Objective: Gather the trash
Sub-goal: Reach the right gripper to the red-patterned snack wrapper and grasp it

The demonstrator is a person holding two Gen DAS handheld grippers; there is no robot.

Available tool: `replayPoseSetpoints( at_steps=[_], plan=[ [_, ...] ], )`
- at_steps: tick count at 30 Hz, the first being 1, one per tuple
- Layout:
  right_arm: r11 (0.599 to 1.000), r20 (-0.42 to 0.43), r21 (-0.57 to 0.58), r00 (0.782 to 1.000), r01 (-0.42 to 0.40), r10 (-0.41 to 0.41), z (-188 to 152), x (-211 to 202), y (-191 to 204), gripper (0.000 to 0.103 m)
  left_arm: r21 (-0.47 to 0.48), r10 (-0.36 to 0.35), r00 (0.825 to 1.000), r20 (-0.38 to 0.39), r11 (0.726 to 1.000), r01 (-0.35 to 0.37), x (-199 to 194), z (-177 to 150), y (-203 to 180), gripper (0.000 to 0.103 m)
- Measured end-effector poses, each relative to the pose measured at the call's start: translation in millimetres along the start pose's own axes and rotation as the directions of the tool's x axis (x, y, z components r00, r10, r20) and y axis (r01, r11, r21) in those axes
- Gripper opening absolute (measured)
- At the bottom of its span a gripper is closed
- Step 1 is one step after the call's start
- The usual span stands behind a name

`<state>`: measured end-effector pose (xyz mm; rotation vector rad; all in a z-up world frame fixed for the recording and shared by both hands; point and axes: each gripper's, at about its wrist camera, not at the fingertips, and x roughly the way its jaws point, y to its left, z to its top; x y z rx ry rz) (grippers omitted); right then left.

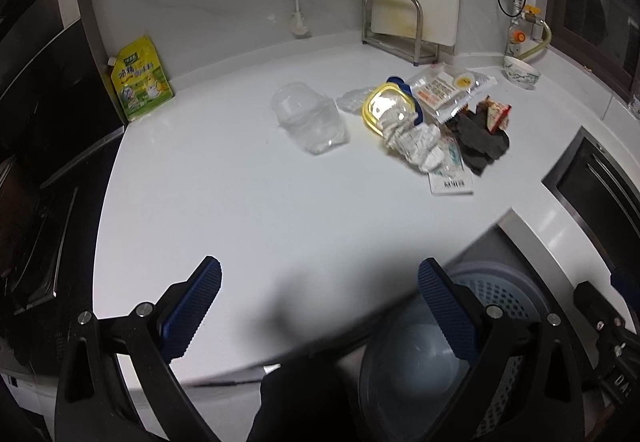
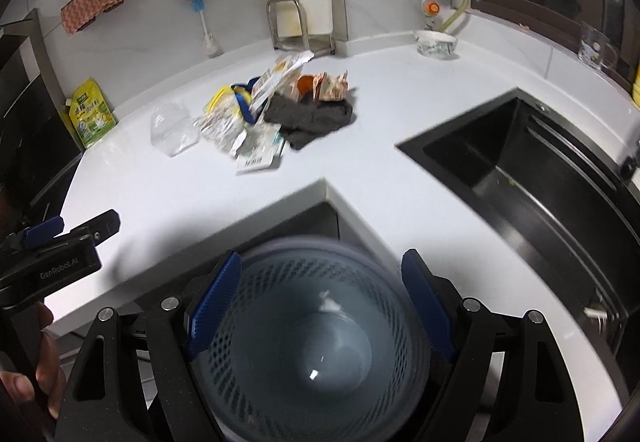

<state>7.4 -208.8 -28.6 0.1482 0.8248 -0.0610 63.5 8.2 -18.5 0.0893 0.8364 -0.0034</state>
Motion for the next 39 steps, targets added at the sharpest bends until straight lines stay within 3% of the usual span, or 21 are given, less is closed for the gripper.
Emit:
replayPoseSetpoints(
  at_steps=[6, 22, 39],
  plan=[
    [1.0, 0.043, 0.007, 0.999, 0.0, 0.0, 40, 41, -17, 0.079, -0.045, 0.022, 0.997, 0.073, 0.999, -0.018, 28, 27, 9, 0.097],
    [1.0, 0.077, -0.017, 0.997, -0.001, 0.003, 124, 124, -11, 0.079, -0.147, 0.075, 0.996, 0.055, 0.987, -0.066, 102, 85, 26, 0.097],
    [0.998, 0.047, -0.025, 0.997, 0.06, -0.059, 154, 177, -10, 0.078, -0.183, 0.079, 0.996, 0.04, 0.981, -0.07, 126, 94, 33, 0.097]
  ],
)
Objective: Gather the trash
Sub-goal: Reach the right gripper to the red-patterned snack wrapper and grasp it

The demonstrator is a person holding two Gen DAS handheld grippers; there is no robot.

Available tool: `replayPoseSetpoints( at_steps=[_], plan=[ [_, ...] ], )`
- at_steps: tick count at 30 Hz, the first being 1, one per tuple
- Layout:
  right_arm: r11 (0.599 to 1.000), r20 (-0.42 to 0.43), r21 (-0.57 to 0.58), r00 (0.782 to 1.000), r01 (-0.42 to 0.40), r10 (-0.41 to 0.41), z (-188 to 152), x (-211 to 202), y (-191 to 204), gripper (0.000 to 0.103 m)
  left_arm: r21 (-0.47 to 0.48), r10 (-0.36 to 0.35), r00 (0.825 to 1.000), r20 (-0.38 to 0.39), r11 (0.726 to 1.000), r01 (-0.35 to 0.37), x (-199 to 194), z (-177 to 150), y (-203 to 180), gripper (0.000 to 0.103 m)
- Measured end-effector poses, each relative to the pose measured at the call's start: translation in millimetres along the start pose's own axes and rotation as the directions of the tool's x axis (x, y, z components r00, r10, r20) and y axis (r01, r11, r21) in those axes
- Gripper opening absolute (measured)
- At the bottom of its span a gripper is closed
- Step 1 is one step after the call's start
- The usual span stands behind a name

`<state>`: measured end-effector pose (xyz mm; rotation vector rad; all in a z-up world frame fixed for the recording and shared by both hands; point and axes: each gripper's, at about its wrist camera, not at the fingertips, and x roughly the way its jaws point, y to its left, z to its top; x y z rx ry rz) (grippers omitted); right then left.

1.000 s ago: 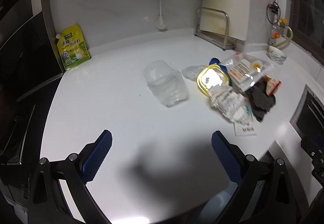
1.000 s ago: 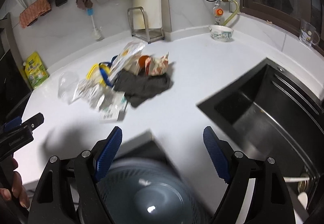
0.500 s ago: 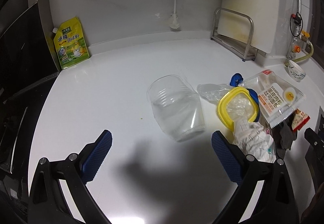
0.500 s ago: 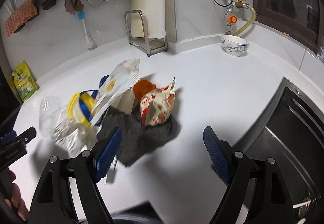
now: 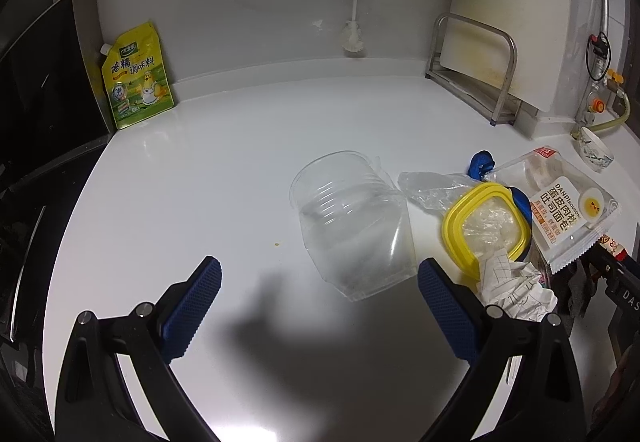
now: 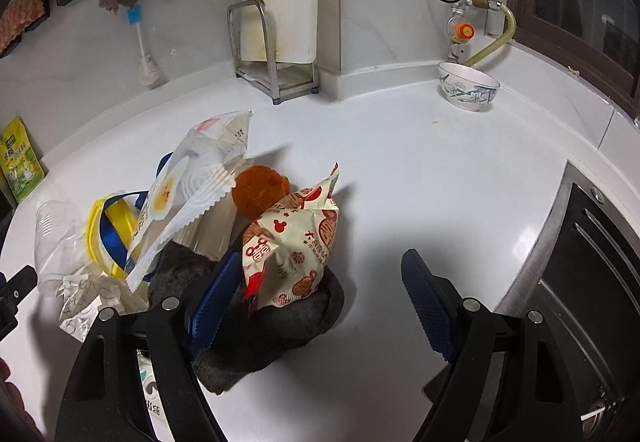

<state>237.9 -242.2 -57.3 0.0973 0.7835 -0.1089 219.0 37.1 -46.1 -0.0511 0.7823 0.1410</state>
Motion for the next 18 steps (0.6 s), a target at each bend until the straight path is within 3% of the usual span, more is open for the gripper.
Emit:
replayPoseSetpoints(
  at_steps=[5, 6, 10, 12, 18],
  plan=[
    [1.0, 0.022, -0.013, 1.0, -0.009, 0.01, 1, -3, -1, 0.074, -0.011, 0.009, 1.0, -0.001, 1.0, -0.009, 2, 2, 3, 0.097],
    [1.0, 0.021, -0.014, 1.0, -0.014, 0.014, 1, -4, -1, 0.066, -0.013, 0.009, 1.0, -0.001, 1.0, -0.009, 3, 2, 3, 0.097],
    [0.998, 0.002, -0.001, 0.998, -0.055, 0.055, 1, -3, -5, 0.048, -0.015, 0.007, 1.0, -0.006, 1.0, -0.007, 4, 4, 3, 0.097],
    [0.998, -0.001, 0.005, 0.998, -0.068, 0.068, 0, -3, -8, 0.03, -0.012, 0.006, 1.0, -0.004, 1.0, -0.006, 4, 5, 2, 0.097],
    [0.995, 0.04, 0.01, 0.995, -0.095, 0.095, 2, -11, -14, 0.024, -0.015, -0.001, 1.0, -0.011, 1.0, 0.001, 7, 7, -4, 0.097]
  ],
)
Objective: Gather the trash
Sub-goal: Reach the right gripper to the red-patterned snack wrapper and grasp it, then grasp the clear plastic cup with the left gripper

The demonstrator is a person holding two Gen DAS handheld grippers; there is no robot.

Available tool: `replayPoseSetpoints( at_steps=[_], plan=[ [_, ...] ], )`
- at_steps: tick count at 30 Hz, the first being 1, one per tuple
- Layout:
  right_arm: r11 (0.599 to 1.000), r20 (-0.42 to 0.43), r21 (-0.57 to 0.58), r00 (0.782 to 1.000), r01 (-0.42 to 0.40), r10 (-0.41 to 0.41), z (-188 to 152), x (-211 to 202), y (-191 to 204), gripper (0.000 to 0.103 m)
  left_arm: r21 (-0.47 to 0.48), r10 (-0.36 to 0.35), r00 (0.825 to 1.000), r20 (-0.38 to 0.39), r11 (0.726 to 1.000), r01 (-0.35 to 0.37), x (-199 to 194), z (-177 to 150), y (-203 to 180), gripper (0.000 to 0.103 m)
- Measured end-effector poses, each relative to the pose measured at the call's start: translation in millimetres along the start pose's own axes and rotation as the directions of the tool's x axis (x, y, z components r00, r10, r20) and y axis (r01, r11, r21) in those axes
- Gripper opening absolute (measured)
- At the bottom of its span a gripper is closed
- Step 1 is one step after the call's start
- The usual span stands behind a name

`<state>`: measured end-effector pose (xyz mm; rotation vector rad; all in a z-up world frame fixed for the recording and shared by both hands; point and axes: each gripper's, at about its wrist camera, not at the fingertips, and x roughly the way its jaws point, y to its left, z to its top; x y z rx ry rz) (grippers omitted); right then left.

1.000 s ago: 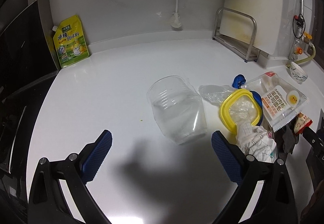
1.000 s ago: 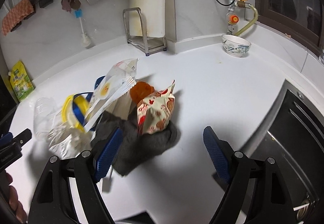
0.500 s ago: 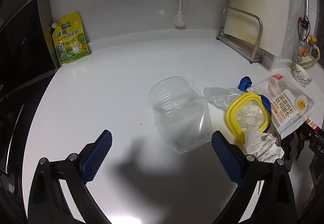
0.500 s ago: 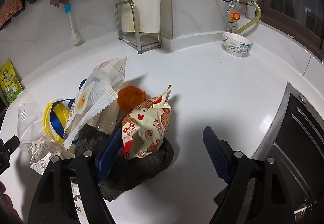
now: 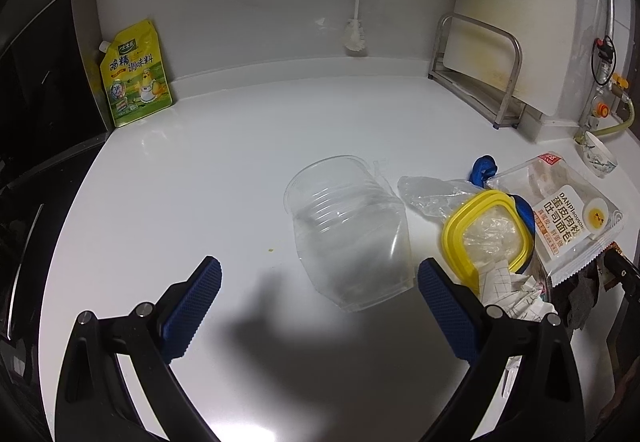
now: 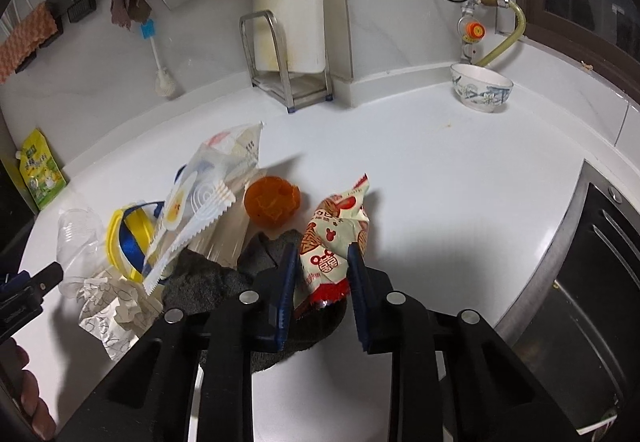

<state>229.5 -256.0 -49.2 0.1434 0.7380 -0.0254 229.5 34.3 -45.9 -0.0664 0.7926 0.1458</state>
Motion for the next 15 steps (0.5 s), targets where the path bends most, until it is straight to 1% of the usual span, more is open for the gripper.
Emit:
replayPoseSetpoints(
  at_steps=[3, 12, 15],
  plan=[
    [1.0, 0.01, 0.006, 1.0, -0.007, 0.007, 1, -3, -3, 0.024, 0.002, 0.007, 1.0, -0.005, 1.0, -0.007, 3, 1, -5, 0.097],
    [0.999, 0.018, 0.028, 0.999, -0.038, 0.038, 1, -4, -11, 0.024, -0.017, 0.064, 0.997, -0.039, 0.998, -0.065, 24, 7, -8, 0.097],
    [0.998, 0.025, 0.036, 0.999, -0.046, 0.045, 1, -5, -13, 0.024, -0.019, 0.059, 0.997, -0.048, 0.998, -0.06, 28, 8, -11, 0.097]
  ],
)
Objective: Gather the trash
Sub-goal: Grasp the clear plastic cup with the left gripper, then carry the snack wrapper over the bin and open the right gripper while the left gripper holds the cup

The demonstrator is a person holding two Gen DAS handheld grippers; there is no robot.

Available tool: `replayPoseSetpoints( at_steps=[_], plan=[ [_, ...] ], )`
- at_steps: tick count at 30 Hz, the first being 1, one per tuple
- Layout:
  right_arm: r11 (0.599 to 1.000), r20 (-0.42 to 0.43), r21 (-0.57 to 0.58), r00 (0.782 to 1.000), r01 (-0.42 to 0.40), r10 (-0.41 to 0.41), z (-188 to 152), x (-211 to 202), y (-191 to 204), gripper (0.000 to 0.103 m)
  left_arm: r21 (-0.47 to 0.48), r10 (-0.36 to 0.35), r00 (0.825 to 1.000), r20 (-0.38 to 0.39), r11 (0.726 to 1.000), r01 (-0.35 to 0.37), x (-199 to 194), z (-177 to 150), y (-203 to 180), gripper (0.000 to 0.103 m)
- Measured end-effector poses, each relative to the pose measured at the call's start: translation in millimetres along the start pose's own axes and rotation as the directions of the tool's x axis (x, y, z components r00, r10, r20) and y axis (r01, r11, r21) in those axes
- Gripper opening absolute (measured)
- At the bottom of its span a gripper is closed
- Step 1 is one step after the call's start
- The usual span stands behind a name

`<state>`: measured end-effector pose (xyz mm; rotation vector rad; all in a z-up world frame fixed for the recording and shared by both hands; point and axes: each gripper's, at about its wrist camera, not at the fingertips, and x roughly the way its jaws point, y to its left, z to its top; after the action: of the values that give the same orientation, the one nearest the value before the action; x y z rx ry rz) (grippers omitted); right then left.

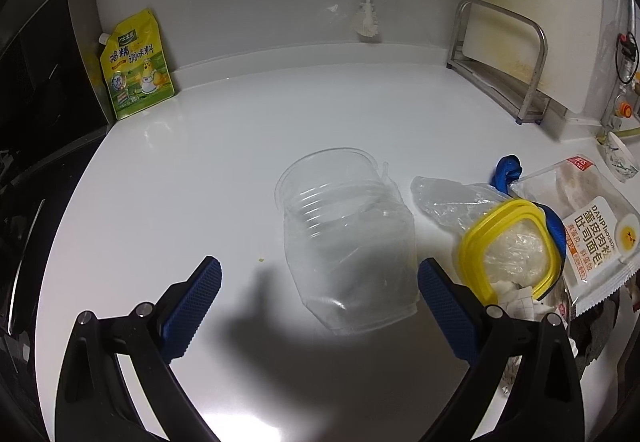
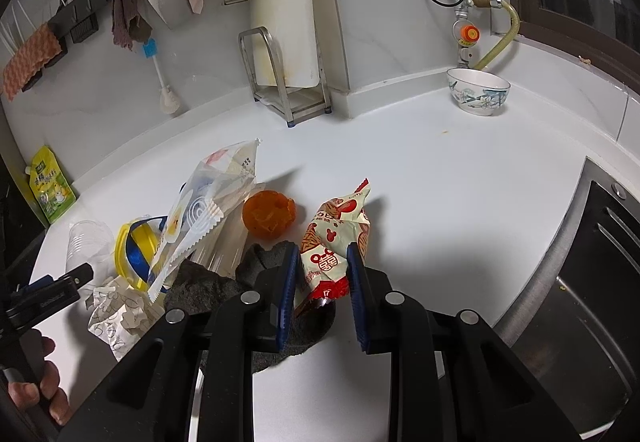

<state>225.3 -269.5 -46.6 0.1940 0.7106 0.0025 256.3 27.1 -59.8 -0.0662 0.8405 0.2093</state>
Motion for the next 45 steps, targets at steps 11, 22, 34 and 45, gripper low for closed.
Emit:
replayPoseSetpoints(
  at_steps=[11, 22, 34, 45],
  plan=[
    [1.0, 0.005, 0.001, 1.0, -0.015, 0.015, 0, -2, -2, 0.024, -0.009, 0.023, 0.999, -0.046, 1.0, -0.024, 24, 9, -10, 0.097],
    [1.0, 0.01, -0.01, 1.0, -0.022, 0.022, 0, -4, 0, 0.024, -0.084, -0.015, 0.997, -0.075, 0.996, 0.009, 38, 11, 4, 0.088],
    [1.0, 0.01, -0.003, 1.0, -0.025, 0.025, -1, -12, -1, 0.024, -0.021, -0.02, 1.0, -0.023, 1.0, 0.019, 16, 8, 4, 0.07],
    [1.0, 0.02, 0.02, 1.0, -0.015, 0.014, -20, -56, 3, 0.024, 0.069, -0.018, 0.997, 0.078, 0.998, 0.013, -57, -16, 18, 0.07]
  ],
)
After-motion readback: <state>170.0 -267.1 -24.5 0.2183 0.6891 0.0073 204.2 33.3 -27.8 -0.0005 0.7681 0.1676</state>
